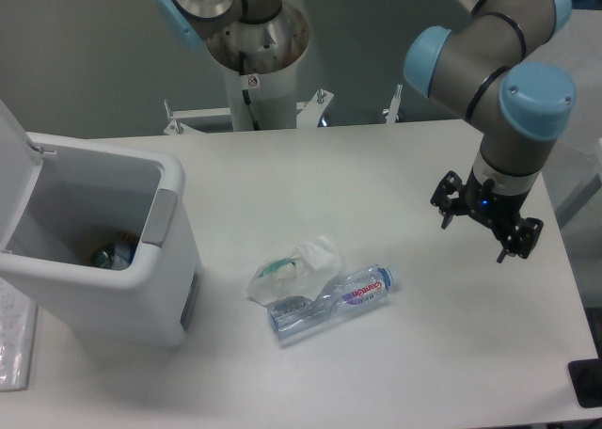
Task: Place the trash in the trash can
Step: 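Move the gripper down toward the crumpled clear plastic bag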
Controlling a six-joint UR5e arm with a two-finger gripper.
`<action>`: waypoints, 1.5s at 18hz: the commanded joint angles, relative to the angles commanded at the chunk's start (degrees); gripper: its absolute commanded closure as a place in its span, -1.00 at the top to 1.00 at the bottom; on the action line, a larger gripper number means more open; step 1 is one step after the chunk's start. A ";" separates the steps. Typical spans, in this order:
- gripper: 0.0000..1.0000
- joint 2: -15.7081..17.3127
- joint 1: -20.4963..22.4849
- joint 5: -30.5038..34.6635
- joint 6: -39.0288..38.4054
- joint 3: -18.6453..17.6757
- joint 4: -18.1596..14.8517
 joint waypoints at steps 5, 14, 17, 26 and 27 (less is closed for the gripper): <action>1.00 0.09 -0.09 -0.26 -0.18 0.00 -0.26; 1.00 0.44 -3.60 -2.19 -5.18 -2.28 -0.17; 1.00 1.58 -5.44 -2.29 -8.78 -5.97 2.01; 1.00 4.22 -11.95 -1.67 -12.74 -14.85 5.71; 1.00 4.13 -12.74 -1.67 -13.88 -15.12 6.32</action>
